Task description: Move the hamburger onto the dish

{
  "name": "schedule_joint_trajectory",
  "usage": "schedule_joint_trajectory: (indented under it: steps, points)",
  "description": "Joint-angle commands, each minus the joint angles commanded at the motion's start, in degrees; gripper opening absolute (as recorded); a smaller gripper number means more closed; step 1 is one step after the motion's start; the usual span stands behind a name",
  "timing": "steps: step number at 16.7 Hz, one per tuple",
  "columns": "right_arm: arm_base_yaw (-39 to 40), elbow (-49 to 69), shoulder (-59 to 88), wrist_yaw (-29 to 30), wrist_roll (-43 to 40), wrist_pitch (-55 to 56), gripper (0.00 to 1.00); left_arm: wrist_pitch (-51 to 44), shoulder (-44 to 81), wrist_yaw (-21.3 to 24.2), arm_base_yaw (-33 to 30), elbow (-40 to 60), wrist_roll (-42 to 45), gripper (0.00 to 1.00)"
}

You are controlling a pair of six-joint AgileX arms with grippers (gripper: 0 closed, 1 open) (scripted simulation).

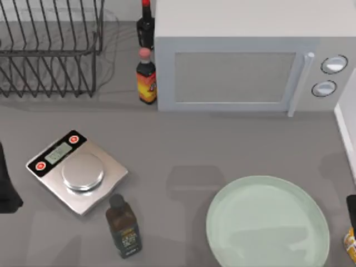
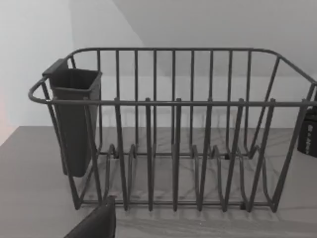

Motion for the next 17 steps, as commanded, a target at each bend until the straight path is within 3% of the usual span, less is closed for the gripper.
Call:
schedule_joint_trajectory:
  steps: [7,13,17]
  points:
    - [2.81,9.27,15.24,-0.01,1.51,-11.21,1.0,0.0,0.0,0.0,0.0,0.0,0.0,1.0]
    - [2.63,8.58,15.66,-0.01,1.44,-10.24,1.0,0.0,0.0,0.0,0.0,0.0,0.0,1.0]
    - [2.79,4.4,20.03,-0.02,1.54,-1.51,1.0,0.0,0.0,0.0,0.0,0.0,0.0,1.0]
